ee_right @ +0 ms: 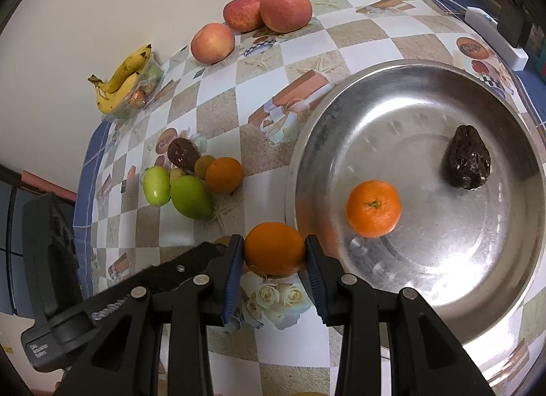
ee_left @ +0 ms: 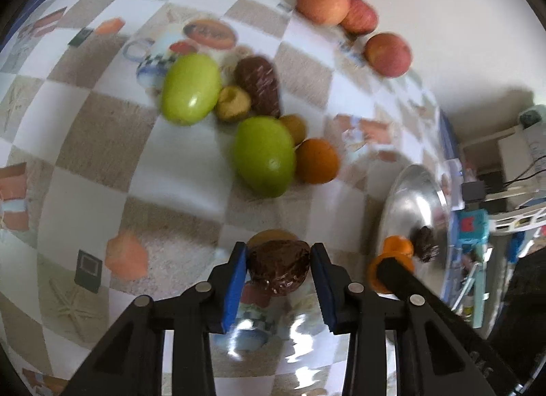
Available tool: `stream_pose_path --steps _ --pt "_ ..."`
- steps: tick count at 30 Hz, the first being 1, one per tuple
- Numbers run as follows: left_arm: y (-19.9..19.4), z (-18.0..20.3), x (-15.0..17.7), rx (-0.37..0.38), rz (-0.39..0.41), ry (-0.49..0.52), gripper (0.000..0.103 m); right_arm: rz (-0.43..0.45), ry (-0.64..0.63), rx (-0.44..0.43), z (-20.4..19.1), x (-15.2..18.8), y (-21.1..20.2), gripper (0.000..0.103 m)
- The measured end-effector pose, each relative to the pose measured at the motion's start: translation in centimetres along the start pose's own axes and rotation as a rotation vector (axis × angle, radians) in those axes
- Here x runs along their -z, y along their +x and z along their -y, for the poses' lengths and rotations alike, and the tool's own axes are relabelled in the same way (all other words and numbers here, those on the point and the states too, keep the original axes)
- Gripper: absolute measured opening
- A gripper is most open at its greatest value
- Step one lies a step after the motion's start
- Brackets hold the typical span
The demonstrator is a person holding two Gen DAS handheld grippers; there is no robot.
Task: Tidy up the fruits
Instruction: 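Carry tangerine and date into the steel bowl while both grippers open to release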
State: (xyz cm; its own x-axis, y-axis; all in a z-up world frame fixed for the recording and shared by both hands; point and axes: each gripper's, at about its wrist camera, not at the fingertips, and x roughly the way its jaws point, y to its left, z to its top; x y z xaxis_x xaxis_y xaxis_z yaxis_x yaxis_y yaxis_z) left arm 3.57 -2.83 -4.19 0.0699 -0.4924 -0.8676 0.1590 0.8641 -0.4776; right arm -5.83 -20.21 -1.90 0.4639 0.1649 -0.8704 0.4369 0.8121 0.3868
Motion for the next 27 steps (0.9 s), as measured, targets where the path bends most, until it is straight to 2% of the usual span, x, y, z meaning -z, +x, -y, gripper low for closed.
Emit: stream_pose_path --steps 6,13,15,20,27 --pt "-1.4 2.8 0.1 0.052 0.069 0.105 0.040 0.036 0.068 -0.028 1.7 -0.9 -1.2 0.038" --pt "-1.0 7.4 1.3 0.106 0.093 0.236 0.040 0.080 0.146 0.042 5.1 -1.9 -2.8 0.038" --pt "-0.6 8.5 1.8 0.107 0.092 0.267 0.040 0.091 0.171 0.053 6.1 -2.1 -3.3 0.038" --pt "1.2 11.5 3.5 0.099 0.053 0.359 0.040 0.127 0.201 0.143 8.3 -2.5 -4.6 0.038" --pt "3.2 14.1 5.9 0.035 0.028 0.494 0.040 0.113 0.222 0.160 9.6 -2.6 -4.7 0.038"
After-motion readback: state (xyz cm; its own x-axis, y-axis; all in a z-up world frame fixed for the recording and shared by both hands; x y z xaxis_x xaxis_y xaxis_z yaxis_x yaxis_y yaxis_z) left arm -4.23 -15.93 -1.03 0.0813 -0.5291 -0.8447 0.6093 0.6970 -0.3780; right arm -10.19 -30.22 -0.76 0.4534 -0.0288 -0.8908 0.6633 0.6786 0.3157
